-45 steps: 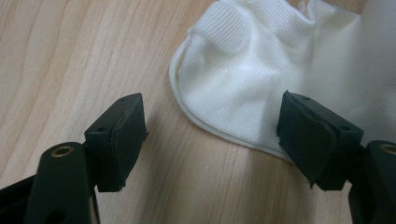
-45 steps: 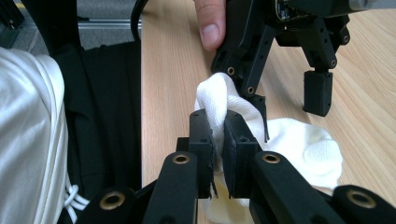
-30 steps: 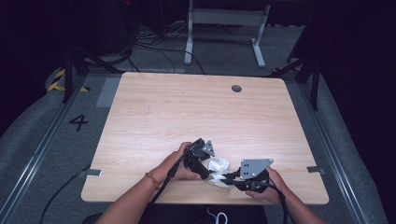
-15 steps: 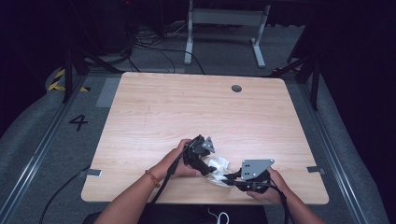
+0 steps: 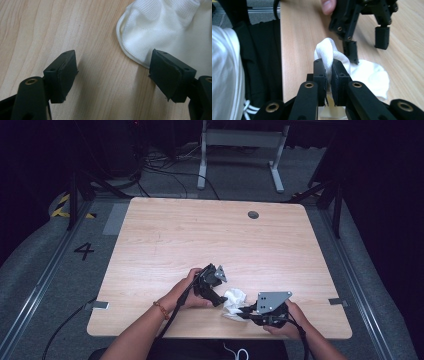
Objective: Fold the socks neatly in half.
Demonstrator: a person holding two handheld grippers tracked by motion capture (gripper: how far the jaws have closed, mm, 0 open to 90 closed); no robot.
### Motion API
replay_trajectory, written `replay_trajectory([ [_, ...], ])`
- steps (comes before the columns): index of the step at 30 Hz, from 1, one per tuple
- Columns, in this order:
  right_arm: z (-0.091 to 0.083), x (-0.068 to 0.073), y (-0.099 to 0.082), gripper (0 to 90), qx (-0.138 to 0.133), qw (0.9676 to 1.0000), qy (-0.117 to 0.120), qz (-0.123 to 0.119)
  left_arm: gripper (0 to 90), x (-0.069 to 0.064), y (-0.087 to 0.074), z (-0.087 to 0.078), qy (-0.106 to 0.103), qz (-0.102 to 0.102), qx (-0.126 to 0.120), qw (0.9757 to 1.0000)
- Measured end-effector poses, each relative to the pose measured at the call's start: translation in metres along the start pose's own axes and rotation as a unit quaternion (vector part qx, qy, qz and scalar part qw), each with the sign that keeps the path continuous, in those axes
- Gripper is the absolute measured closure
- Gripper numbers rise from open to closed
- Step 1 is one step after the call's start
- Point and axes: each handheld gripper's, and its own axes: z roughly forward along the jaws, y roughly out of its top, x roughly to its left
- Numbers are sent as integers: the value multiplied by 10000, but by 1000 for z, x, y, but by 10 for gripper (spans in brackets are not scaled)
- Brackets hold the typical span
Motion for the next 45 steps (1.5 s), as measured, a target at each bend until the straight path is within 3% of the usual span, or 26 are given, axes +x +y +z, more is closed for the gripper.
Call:
replay_trajectory([
  [5, 4, -9, 2, 837, 30, 10000, -82, 38, 227, 1, 0, 0, -18, 38, -18, 10000],
  [11, 10, -27, -2, 836, 88, 9983, -369, 442, 230, 0, 0, 0, -9, 94, 5, 10000],
  [18, 22, -38, -6, 835, 336, 9959, -544, 637, 244, 2, 0, 0, -88, 159, -14, 9998],
  [24, 33, -51, -11, 833, 565, 9935, -422, 894, 250, 2, 0, -1, -83, 144, -4, 9999],
  [27, 34, -53, -11, 832, 611, 9927, -392, 959, 311, 2, 0, -6, 10, 180, 92, 9998],
  [30, 37, -55, -12, 829, 640, 9921, -365, 1018, 331, 0, -3, -20, -90, 37, -256, 9996],
  [32, 38, -56, -12, 829, 632, 9920, -343, 1037, 348, -6, -2, -33, -74, 144, -461, 9988],
  [35, 37, -56, -13, 829, 610, 9919, -360, 1055, 380, -19, -2, -43, -250, 296, -658, 9971],
  [37, 36, -57, -15, 828, 534, 9912, -381, 1146, 423, -32, -2, -36, -213, 360, -452, 9981],
  [38, 36, -57, -15, 828, 534, 9912, -381, 1146, 450, -32, -2, -36, -213, 360, -452, 9981],
  [40, 36, -58, -16, 828, 475, 9909, -426, 1187, 458, -35, -3, -27, -373, 233, -390, 9983],
  [43, 35, -60, -17, 796, 387, 9898, -432, 1301, 470, -35, -3, -13, -94, 255, -71, 9996],
  [45, 35, -60, -17, 791, 376, 9894, -489, 1311, 469, -33, -3, -8, -97, 125, -77, 9998],
])
